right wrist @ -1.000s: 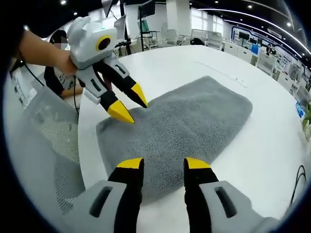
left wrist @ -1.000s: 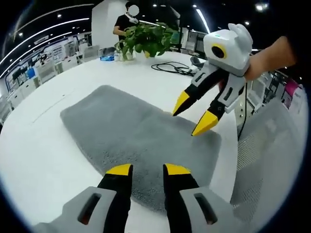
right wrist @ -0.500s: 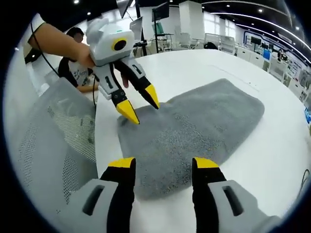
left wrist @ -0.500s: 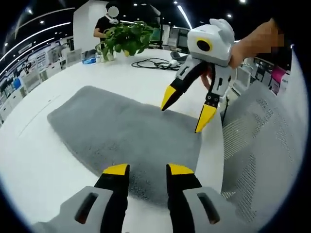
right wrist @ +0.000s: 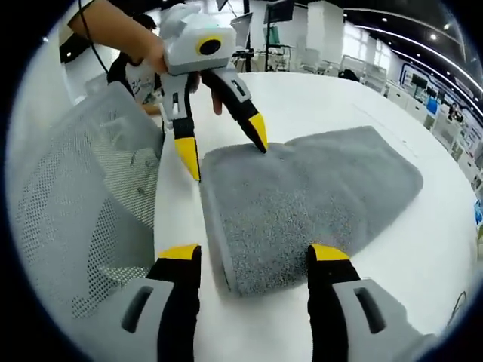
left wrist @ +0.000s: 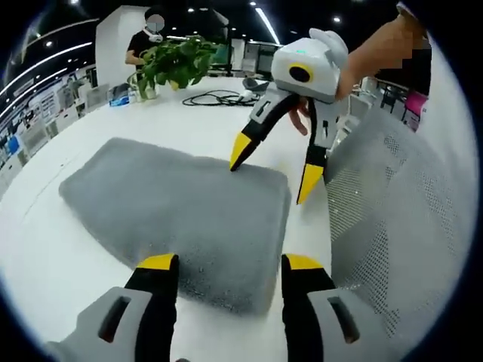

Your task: Fold the towel on the table until its edges align and the towel forms a compact rectangular stack.

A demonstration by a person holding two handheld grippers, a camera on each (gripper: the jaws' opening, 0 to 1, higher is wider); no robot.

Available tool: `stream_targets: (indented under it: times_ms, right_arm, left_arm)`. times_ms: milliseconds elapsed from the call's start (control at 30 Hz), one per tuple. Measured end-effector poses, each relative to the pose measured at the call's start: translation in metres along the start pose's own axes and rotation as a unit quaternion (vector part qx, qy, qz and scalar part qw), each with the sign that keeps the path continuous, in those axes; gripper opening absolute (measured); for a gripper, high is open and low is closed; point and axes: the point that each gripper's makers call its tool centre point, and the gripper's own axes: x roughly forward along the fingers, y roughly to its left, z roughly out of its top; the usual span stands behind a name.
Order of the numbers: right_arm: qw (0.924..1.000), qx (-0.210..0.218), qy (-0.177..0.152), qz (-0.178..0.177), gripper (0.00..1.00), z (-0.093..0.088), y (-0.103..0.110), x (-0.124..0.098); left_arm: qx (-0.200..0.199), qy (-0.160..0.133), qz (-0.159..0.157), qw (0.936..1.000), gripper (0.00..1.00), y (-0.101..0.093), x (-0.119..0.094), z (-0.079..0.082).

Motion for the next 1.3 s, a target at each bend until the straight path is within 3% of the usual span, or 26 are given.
stream_targets:
  times_ms: [67,167,567,733,967,1100,1300]
  right_arm:
    - [1.0000,-0.007,0.005,-0.001,0.58,-0.002,0.001,0.002]
    - [0.9990,-0.037,0.020,-0.014,0.54,-0.004,-0.001,0.003]
    - [0.9967,-0.069,0.031,-0.031,0.43,-0.005,-0.005,0.005]
    - [0.9965,-0.069,0.034,-0.030,0.36,-0.006,-0.004,0.006]
    - [0.9968,-0.058,0.044,-0.031,0.26,-0.007,-0.005,0.006]
    - [0.9968,-0.053,0.051,-0.030,0.15,-0.006,-0.006,0.006]
    - [0.9979,-0.024,0.059,-0.013,0.11,-0.005,-0.005,0.006]
  left_arm:
    - [0.030,0.010,0.005,0.9995,0.57,-0.001,0.002,-0.005]
    - [0.025,0.010,0.007,0.9996,0.55,-0.003,0.004,-0.007]
    - [0.082,0.032,0.020,0.9960,0.44,0.000,0.007,-0.016]
    - [0.062,0.021,0.024,0.9976,0.41,0.002,0.008,-0.014]
    - [0.044,0.028,0.026,0.9983,0.35,0.007,0.010,-0.012]
    - [0.026,0.029,0.028,0.9988,0.24,0.009,0.008,-0.012]
    - [-0.003,0.038,0.017,0.9991,0.18,0.008,0.006,-0.013]
